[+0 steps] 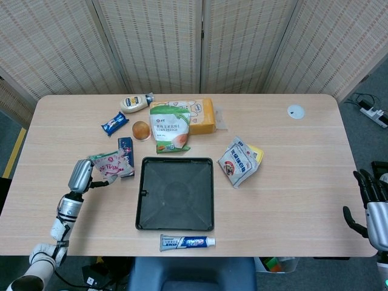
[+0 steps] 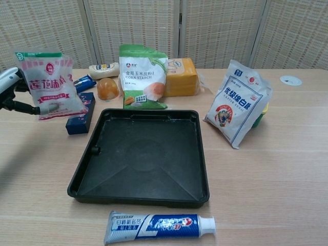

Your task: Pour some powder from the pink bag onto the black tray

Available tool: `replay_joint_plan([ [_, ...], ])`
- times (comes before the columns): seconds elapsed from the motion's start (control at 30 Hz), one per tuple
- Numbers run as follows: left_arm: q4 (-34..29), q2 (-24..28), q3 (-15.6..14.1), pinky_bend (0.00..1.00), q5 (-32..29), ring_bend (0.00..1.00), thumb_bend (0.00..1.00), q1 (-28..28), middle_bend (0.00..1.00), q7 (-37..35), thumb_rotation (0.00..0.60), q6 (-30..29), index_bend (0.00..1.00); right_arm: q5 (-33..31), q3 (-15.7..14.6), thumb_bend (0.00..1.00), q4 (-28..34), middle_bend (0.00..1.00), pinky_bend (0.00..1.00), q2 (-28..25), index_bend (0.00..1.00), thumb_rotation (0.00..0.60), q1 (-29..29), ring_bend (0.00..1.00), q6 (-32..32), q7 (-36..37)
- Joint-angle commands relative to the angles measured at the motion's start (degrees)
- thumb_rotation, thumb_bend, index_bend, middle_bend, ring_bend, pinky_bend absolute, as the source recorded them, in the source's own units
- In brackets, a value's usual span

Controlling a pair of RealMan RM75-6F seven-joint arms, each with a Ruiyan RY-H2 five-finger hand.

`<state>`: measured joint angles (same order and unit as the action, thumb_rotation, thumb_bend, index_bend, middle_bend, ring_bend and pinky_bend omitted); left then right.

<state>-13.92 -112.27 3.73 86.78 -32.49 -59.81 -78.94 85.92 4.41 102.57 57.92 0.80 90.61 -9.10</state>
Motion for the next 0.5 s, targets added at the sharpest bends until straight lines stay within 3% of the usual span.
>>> replay_joint_plan([
  [0.03, -1.3, 2.5, -0.5, 0.68, 1.1, 0.64, 0.63, -0.7, 0.64, 1.1, 0.6, -2.6, 0.64, 0.1, 0.0, 0.42, -0.2, 0.1, 0.13, 0.2, 0.0, 0.547, -0.2, 0.14, -0.3, 0.1],
  [0.3, -7.4, 8.4, -3.3, 0.73, 4.6, 0.68, 0.74, -2.0, 0.69, 6.3, 0.6, -4.8, 0.67, 0.7, 0.2, 0.42, -1.3, 0.1, 0.13, 0.6, 0.0, 0.549, -1.5, 0.14, -1.7, 0.8],
  [0.5, -15.4, 13.8, -6.1, 0.75, 8.0, 0.7, 0.75, -3.8, 0.7, 16.4, 0.6, -3.5, 0.68, 1.9, 0.4, 0.42, -1.5, 0.1, 0.13, 0.3, 0.0, 0.547, -2.2, 0.14, -1.8, 1.2],
])
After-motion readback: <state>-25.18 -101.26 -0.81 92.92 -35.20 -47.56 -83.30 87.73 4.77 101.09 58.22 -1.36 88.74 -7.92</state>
